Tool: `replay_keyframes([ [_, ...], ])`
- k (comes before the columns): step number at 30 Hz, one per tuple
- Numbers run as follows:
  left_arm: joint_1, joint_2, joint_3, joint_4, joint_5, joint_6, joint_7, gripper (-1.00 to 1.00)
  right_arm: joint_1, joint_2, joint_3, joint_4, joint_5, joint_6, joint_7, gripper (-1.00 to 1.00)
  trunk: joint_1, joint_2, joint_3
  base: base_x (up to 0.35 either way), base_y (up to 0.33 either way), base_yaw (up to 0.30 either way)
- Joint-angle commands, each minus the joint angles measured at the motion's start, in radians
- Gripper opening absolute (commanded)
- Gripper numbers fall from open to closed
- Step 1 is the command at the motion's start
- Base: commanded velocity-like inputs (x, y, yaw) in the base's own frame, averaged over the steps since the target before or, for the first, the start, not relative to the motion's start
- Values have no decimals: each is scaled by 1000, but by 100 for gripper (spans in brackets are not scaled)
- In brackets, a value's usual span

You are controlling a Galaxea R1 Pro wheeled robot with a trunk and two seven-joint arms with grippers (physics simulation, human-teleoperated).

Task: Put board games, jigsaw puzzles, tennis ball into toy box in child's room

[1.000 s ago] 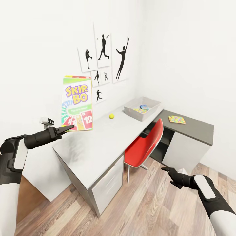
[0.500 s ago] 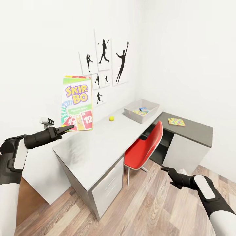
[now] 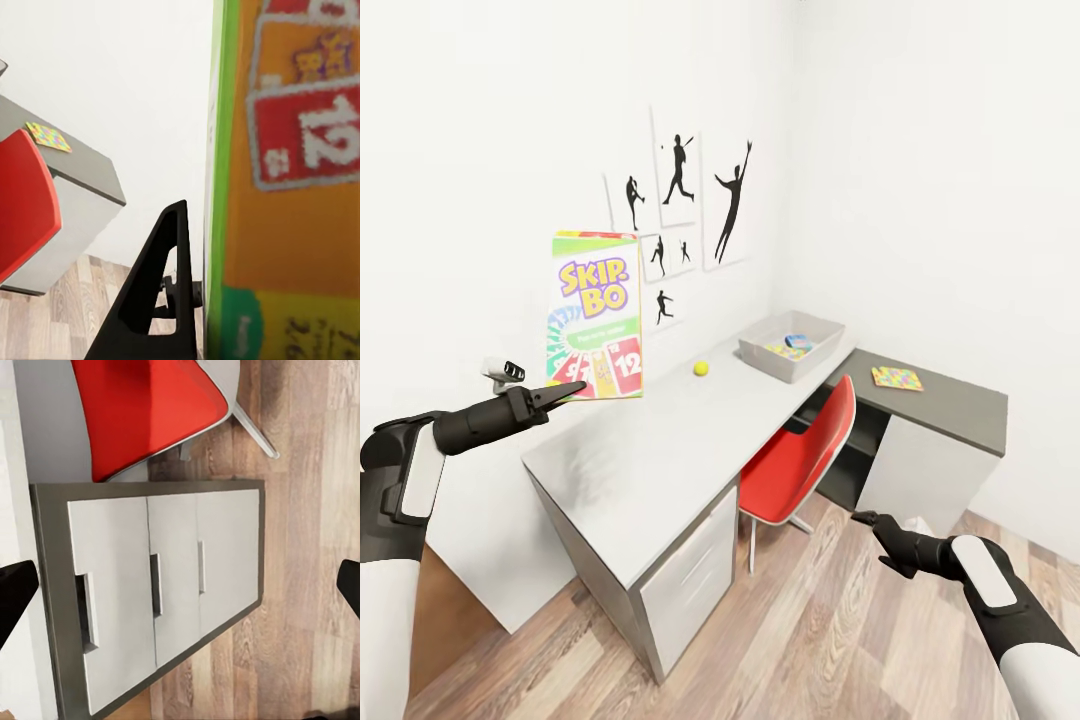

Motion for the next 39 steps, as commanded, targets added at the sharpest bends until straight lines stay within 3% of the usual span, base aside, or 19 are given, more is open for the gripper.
replay_keyframes([
  [1,-1,0,0,0,1,7,-2,-100,-1,0,-1,-1,-10,4,-10,100,1,-2,0,0,0,0],
  [19,-1,0,0,0,3,7,-2,-100,-1,-1,-2,13,-9,-6,-10,100,1,-2,29,0,-110,0],
  [23,-1,0,0,0,3,7,-2,-100,-1,-1,-2,46,-8,-52,-10,100,1,-2,35,0,-6,0],
  [39,0,0,-1,0,3,7,-2,-100,-1,0,-3,57,-13,-62,-9,100,1,-2,37,0,-3,0],
])
